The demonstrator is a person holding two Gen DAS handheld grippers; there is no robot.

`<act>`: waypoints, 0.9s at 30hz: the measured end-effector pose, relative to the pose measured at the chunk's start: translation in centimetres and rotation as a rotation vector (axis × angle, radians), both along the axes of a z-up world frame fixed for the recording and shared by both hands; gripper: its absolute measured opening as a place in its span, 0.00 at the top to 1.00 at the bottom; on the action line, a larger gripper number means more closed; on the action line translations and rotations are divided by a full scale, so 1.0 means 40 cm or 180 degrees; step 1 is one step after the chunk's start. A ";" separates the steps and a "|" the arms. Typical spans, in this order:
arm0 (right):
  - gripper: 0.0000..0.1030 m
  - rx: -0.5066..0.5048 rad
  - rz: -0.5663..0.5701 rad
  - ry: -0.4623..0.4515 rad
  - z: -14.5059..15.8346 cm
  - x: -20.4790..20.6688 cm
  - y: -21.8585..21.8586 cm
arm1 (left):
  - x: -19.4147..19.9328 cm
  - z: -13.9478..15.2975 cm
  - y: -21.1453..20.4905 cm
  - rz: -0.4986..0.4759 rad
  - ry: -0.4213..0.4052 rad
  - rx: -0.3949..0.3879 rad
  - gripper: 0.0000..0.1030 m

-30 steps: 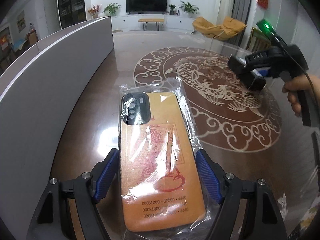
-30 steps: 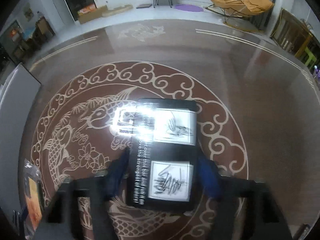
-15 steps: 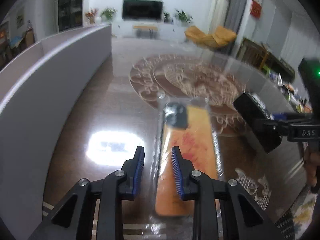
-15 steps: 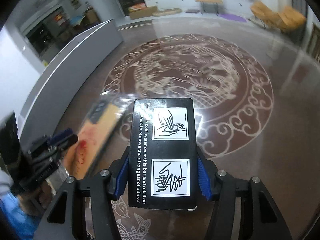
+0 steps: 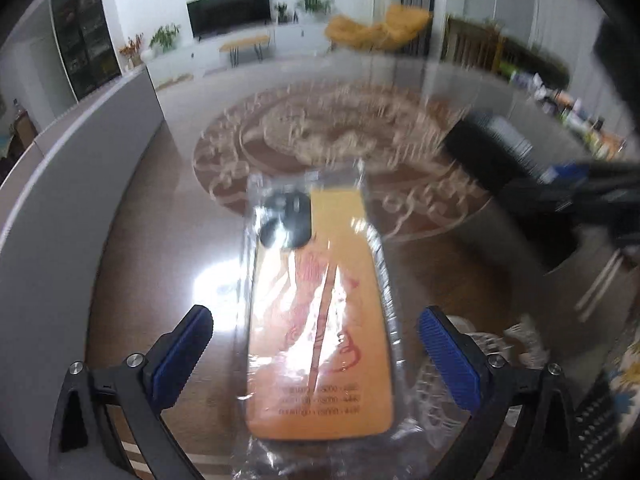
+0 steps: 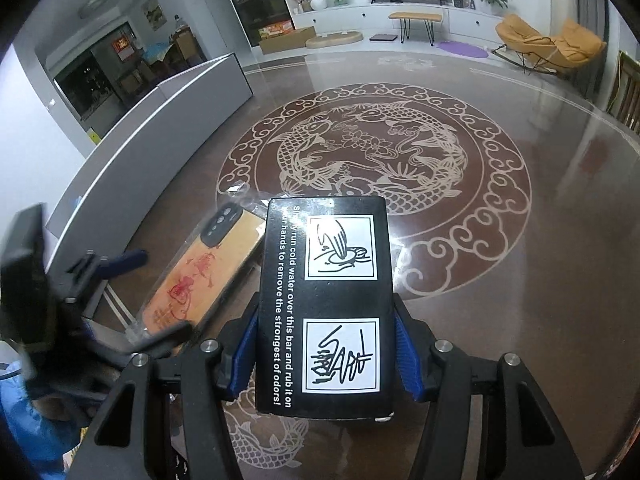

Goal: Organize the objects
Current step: 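Carry the phone case and black box into the cardboard box and release both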

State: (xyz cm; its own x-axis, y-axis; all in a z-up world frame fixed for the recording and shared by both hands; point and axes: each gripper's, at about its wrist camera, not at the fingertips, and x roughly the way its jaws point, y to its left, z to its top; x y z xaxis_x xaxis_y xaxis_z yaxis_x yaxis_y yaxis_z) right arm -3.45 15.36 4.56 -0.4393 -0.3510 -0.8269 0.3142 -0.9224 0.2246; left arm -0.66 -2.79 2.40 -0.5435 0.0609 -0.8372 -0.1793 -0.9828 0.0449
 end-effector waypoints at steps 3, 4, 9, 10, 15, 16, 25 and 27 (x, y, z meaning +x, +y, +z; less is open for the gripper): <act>0.43 0.0023 0.0023 0.0059 0.020 0.011 -0.001 | -0.006 -0.027 -0.010 0.0114 0.0035 0.0112 0.15; 0.43 0.0035 0.0033 0.0079 0.025 0.012 -0.002 | -0.003 -0.025 -0.014 0.0166 0.0122 0.0147 0.28; 0.43 0.0055 0.0090 0.0174 0.070 0.009 -0.016 | 0.005 0.007 -0.048 0.0282 0.0226 0.0376 0.28; 0.43 0.0053 0.0106 0.0200 0.083 0.009 -0.021 | 0.006 0.026 -0.058 0.0314 0.0279 0.0426 0.28; 0.43 -0.0086 0.0319 0.0411 0.191 -0.019 -0.108 | 0.076 0.214 -0.192 0.0620 0.0786 0.0748 0.28; 0.43 -0.0133 0.0386 0.0454 0.216 -0.030 -0.139 | 0.090 0.250 -0.232 0.0707 0.0889 0.0764 0.28; 0.43 -0.0604 0.1366 0.0447 0.326 -0.141 -0.655 | 0.105 0.283 -0.652 0.1792 0.0563 0.0139 0.28; 0.43 -0.0524 0.1524 0.0337 0.294 -0.157 -0.761 | 0.107 0.242 -0.706 0.1966 0.0318 -0.0011 0.28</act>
